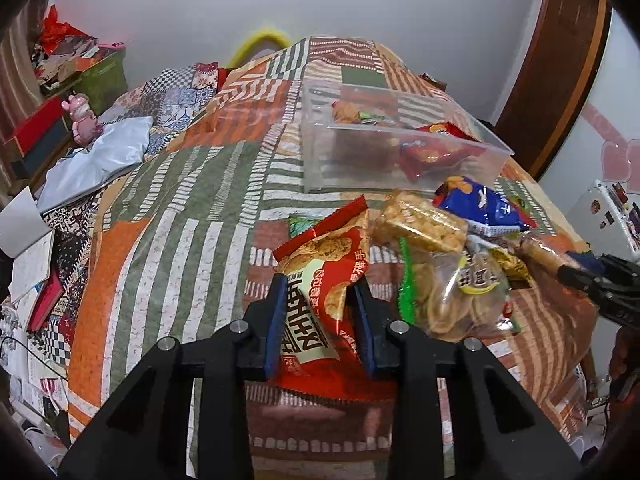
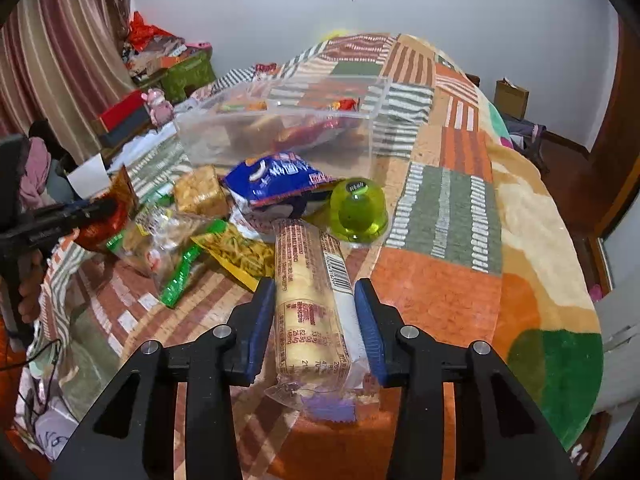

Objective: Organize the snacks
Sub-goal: 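Grasp the red snack bag with the left gripper while the right grasps the cracker roll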

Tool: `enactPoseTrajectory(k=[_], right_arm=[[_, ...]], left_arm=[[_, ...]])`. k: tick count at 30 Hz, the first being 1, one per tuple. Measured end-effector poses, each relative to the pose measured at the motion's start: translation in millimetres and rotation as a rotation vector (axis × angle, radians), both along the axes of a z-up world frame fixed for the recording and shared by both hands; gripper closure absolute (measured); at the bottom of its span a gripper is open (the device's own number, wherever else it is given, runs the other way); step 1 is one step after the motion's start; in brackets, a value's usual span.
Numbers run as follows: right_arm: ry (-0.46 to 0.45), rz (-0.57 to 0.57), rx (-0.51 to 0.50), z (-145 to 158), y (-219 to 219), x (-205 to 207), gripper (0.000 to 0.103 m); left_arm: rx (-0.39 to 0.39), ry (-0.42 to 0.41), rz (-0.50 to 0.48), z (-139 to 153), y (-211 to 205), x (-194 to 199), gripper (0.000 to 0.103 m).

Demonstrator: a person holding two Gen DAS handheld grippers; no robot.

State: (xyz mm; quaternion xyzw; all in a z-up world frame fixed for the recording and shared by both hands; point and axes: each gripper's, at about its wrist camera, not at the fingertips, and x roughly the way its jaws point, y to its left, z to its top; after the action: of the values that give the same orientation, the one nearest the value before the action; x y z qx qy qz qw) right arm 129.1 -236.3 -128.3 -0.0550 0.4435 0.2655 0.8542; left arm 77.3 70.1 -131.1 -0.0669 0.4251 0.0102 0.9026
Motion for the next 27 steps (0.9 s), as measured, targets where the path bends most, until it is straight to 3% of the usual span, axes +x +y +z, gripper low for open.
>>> enactPoseTrajectory(k=[8, 15, 19, 27], right_arm=[[0.072, -0.012, -0.008, -19, -1, 15, 0.055], [0.075, -0.006, 0.023, -24, -2, 17, 0.059], [0.045, -0.011, 0.025, -16, -2, 11, 0.06], [-0.055, -0.035, 0.091, 29, -3, 12, 0.063]], left_arm=[[-0.009, -0.014, -0.023, 6, -9, 2, 0.074], [-0.021, -0.036, -0.032, 14, -13, 5, 0.074], [-0.023, -0.061, -0.037, 25, -16, 7, 0.074], [-0.039, -0.126, -0.059, 50, -25, 21, 0.074]])
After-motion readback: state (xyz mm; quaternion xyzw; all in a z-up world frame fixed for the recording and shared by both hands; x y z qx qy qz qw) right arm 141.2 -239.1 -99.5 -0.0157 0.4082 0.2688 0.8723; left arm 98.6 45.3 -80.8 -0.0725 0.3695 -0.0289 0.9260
